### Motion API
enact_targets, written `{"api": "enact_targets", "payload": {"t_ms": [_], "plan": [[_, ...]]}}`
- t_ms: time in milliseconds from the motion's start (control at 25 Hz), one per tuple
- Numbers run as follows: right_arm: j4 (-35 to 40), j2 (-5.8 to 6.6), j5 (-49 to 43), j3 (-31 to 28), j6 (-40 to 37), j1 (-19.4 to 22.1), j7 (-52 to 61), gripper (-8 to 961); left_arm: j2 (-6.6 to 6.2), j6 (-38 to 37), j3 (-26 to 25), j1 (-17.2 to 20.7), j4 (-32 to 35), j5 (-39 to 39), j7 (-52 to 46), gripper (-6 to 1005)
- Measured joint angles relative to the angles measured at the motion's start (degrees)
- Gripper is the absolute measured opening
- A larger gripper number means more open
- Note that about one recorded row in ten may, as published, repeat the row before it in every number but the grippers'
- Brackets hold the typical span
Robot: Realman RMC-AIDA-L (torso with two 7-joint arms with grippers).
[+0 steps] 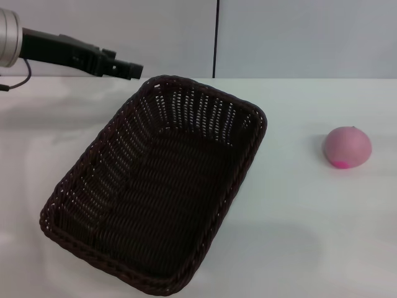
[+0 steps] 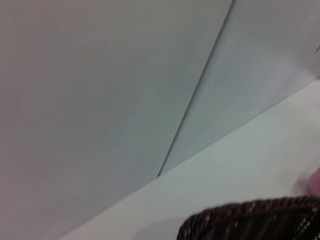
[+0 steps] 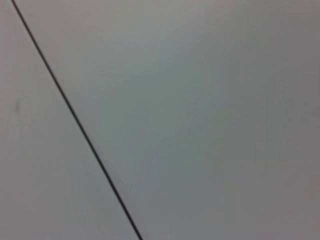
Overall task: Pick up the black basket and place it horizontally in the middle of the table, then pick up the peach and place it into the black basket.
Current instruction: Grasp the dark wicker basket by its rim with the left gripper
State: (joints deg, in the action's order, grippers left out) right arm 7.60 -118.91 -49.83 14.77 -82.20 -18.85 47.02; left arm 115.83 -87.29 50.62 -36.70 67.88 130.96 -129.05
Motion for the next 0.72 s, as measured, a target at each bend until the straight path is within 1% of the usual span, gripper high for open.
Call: {"api": "enact_targets", "payload": {"t_ms": [40, 80, 160, 240, 280, 320, 360, 400, 720], "plan": [[0.0, 0.0, 0.0, -0.3, 0.1, 0.0, 0.0, 481, 0.0, 0.0, 0.0, 0.0, 0.0, 0.0, 0.0, 768], [0.0, 0.0, 0.0, -0.5, 0.1, 0.1, 0.0, 481, 0.25, -1.4, 0.2, -0.2, 1.2, 2.9, -2.0, 768], [0.0, 0.0, 0.0, -0.6, 0.2, 0.2, 0.0, 481, 0.34, -1.8, 0.2, -0.2, 1.6, 3.7, -2.6, 768], [-0.1, 0.0, 0.0, -0.9, 0.2, 0.3, 0.0, 481, 0.93, -2.7, 0.2, -0.2, 2.6, 6.8, -3.9, 768], [-0.1, 0.0, 0.0, -1.1, 0.3, 0.3, 0.0, 481, 0.93, -2.7, 0.2, -0.2, 2.6, 6.8, -3.9, 768], [-0.1, 0.0, 0.0, -1.2, 0.3, 0.2, 0.0, 481, 1.38, -3.4, 0.3, -0.3, 3.0, 8.5, -4.7, 767], [-0.1, 0.0, 0.0, -1.2, 0.3, 0.1, 0.0, 480, 1.38, -3.4, 0.3, -0.3, 3.0, 8.5, -4.7, 767], [-0.1, 0.0, 0.0, -1.2, 0.3, 0.1, 0.0, 480, 1.68, -5.4, 0.3, -0.4, 3.1, 9.6, -6.0, 767], [-0.1, 0.0, 0.0, -1.2, 0.9, 0.0, -0.1, 480, 1.97, -6.9, 0.8, -0.4, 2.9, 11.2, -7.0, 766]]}}
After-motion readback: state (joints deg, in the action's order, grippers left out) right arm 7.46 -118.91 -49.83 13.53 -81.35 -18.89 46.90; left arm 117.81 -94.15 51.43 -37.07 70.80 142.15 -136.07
